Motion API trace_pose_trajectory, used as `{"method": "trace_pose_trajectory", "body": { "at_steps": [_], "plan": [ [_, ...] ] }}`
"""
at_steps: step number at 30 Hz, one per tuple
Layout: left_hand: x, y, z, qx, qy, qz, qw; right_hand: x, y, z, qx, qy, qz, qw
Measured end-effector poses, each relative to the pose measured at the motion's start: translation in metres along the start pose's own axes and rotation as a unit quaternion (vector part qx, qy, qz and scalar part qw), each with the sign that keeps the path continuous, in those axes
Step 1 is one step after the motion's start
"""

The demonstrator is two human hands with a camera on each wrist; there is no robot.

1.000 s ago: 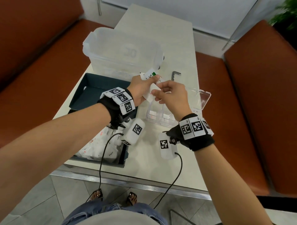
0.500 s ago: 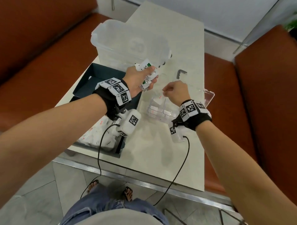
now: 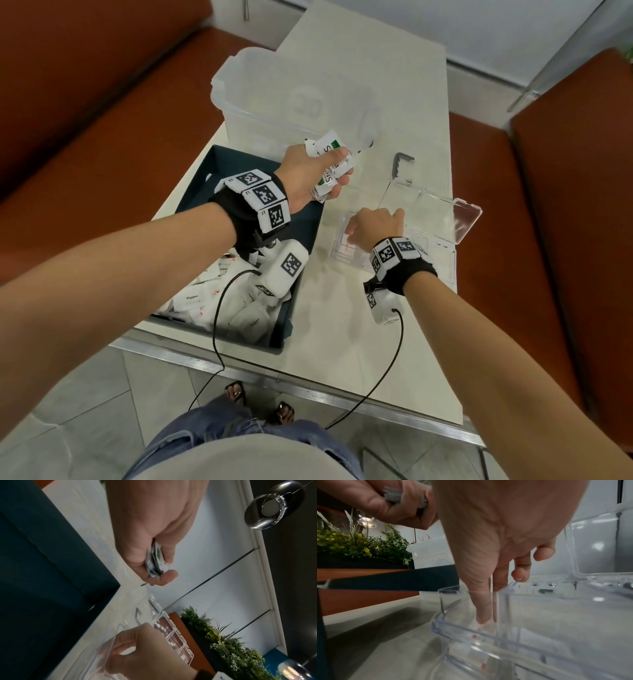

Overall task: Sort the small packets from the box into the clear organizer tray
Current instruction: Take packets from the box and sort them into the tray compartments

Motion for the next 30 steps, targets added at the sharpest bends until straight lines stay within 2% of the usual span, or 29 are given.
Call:
{"method": "trace_pose_trajectory", "body": {
  "at_steps": [6,15,19,21,22,25,27,30],
  "plan": [
    [0.006,-0.009,0.007,0.009,0.002,-0.022,1.000,-0.003,0.001,-0.001,-0.002,0.055,-0.009,0.998],
    [0.009,-0.015,0.009,0.059,0.011,-0.044,0.997,0.000,0.007,-0.005,-0.024,0.020,0.007,0.999],
    [0.009,-0.015,0.009,0.070,0.011,-0.045,0.996,0.018,0.020,0.000,-0.026,-0.056,0.083,0.995],
    [0.008,-0.015,0.008,0.073,0.007,-0.044,0.996,0.039,0.029,0.009,-0.030,-0.152,0.153,0.976],
    [0.006,-0.015,0.007,0.073,-0.001,-0.048,0.996,0.052,0.034,0.014,-0.028,-0.225,0.187,0.956],
    [-0.004,-0.012,0.002,0.059,-0.064,-0.081,0.993,0.094,0.043,0.026,-0.014,-0.421,0.260,0.869],
    [-0.013,-0.008,-0.003,0.049,-0.104,-0.113,0.987,0.111,0.046,0.028,0.008,-0.475,0.229,0.850],
    [-0.028,-0.003,-0.008,0.040,-0.122,-0.153,0.980,0.116,0.049,0.034,0.040,-0.495,0.151,0.855]
  ]
}}
Point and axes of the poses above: each hand's wrist, its own y-axis away from the middle knuckle, its own x-axis out of the back of the hand, z = x × y, the point moved 2 cm from there along -y, towards the middle knuckle, and after that the axes turned 3 degrees about y, right-handed, at the moved point
